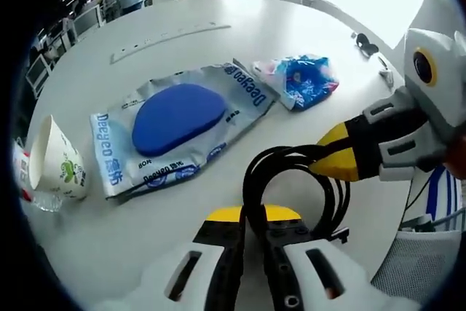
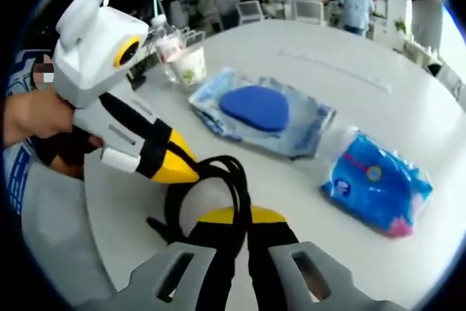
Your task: Arrange the tabletop items into an orderly group along one side of the table until the central work area is clear of visible clutter.
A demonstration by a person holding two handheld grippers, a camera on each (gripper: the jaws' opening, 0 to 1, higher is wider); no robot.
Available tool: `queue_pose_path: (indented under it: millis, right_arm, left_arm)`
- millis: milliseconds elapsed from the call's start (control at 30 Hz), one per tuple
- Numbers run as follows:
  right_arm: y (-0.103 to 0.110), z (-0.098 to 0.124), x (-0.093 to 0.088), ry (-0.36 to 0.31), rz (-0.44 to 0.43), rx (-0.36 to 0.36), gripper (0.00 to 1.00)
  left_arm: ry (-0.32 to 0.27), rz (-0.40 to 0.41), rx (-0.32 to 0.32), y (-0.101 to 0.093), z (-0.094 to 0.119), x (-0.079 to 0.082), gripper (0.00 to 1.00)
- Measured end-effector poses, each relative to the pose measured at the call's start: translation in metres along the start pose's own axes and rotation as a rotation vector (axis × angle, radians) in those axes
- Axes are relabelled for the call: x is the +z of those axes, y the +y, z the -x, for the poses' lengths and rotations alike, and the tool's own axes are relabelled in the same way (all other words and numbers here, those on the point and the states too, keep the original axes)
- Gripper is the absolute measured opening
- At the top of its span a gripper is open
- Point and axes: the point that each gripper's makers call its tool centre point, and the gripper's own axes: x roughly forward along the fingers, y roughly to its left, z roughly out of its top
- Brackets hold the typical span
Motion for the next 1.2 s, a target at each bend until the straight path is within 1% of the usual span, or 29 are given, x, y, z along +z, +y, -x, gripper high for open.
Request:
queue_pose_path:
  millis: [300,500,667,933,967,1000,1067,1133,1200]
  right_arm:
    - [-0.006,-0.005,-0.004,-0.001,0.022,-0.012,0.02]
    - [-0.008,-0.008,-0.004,-0.003,0.015,-0.01,0.02]
    - [-0.006,-0.009,-0.005,-0.002,-0.006,0.002,0.02]
    - [-0.006,-0.01,-0.005,-0.002,-0.011,0.007,0.02]
    - [-0.006,-0.01,-0.005,-0.002,-0.01,0.006,0.02]
    - [-0.006,-0.01,-0.005,-0.002,-0.009,0.007,0.02]
    - [-0.005,-0.01,-0.005,-0.002,-0.01,0.011,0.03]
    - [-0.005,-0.008,-0.005,-0.004,-0.011,0.015,0.04]
    - [-0.005,-0.005,-0.002,-0.024,-0.021,0.015,0.08]
  left_arm:
    - [0.01,0.006,-0.001,-0.001,-0.004,0.001,0.06]
    - [0.014,0.01,0.005,0.0,-0.005,0.002,0.06]
    - [0.018,-0.032,0.008,0.002,-0.006,0.0,0.07]
    - [0.013,-0.056,0.012,0.001,-0.005,-0.001,0.08]
    - [0.011,-0.066,0.013,0.001,-0.005,-0.001,0.08]
    - [0.006,-0.093,0.014,0.0,-0.004,-0.001,0.08]
    - [0.006,-0.122,0.015,-0.001,-0.004,-0.002,0.09]
    - [0.003,-0.127,0.015,-0.001,-0.004,-0.002,0.1]
    - [-0.011,-0.133,0.028,0.001,-0.002,0.0,0.14]
